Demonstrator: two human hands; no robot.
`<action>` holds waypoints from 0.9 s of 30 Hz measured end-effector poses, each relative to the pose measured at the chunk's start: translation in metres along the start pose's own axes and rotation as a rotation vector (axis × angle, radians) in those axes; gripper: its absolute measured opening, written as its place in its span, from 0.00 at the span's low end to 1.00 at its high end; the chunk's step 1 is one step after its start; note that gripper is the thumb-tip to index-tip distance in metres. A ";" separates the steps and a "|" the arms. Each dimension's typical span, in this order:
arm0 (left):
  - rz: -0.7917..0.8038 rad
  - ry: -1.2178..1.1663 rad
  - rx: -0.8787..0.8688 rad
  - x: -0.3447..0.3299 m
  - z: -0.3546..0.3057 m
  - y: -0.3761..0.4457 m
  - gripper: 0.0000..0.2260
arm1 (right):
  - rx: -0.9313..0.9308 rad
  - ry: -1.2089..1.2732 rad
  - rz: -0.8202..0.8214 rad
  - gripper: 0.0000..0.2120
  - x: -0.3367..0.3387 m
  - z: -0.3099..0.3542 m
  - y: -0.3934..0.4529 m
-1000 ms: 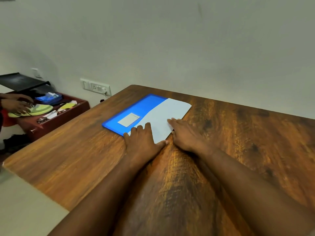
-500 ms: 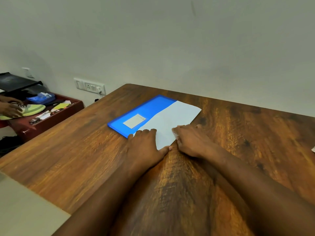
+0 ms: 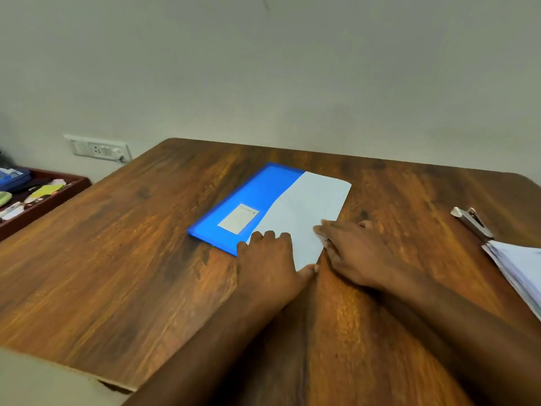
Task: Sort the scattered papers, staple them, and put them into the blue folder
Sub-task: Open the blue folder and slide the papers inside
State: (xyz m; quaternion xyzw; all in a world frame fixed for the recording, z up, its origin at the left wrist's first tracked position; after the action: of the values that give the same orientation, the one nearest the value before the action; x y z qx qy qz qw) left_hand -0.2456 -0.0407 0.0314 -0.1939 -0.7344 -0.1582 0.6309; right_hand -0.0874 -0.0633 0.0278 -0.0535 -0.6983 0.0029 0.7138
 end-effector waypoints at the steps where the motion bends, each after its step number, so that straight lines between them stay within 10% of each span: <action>1: 0.004 -0.003 -0.007 -0.001 -0.006 -0.001 0.29 | -0.005 0.012 -0.024 0.24 0.000 -0.005 -0.008; 27: 0.185 -0.159 -0.408 -0.012 -0.036 -0.025 0.44 | -0.011 0.061 -0.207 0.15 0.010 -0.044 -0.128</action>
State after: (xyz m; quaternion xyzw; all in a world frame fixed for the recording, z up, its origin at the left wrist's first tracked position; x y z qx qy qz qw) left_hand -0.2248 -0.0803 0.0250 -0.3958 -0.7137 -0.2291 0.5305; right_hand -0.0523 -0.1926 0.0476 0.0151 -0.6781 -0.0764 0.7309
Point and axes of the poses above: each hand's wrist, its own y-axis towards the middle knuckle, its own x-axis out of the back of the hand, z = x × y, the point moved 9 cm from there along y, towards the middle knuckle, and after that the axes turned 8 degrees about z, right-handed, at the moved point
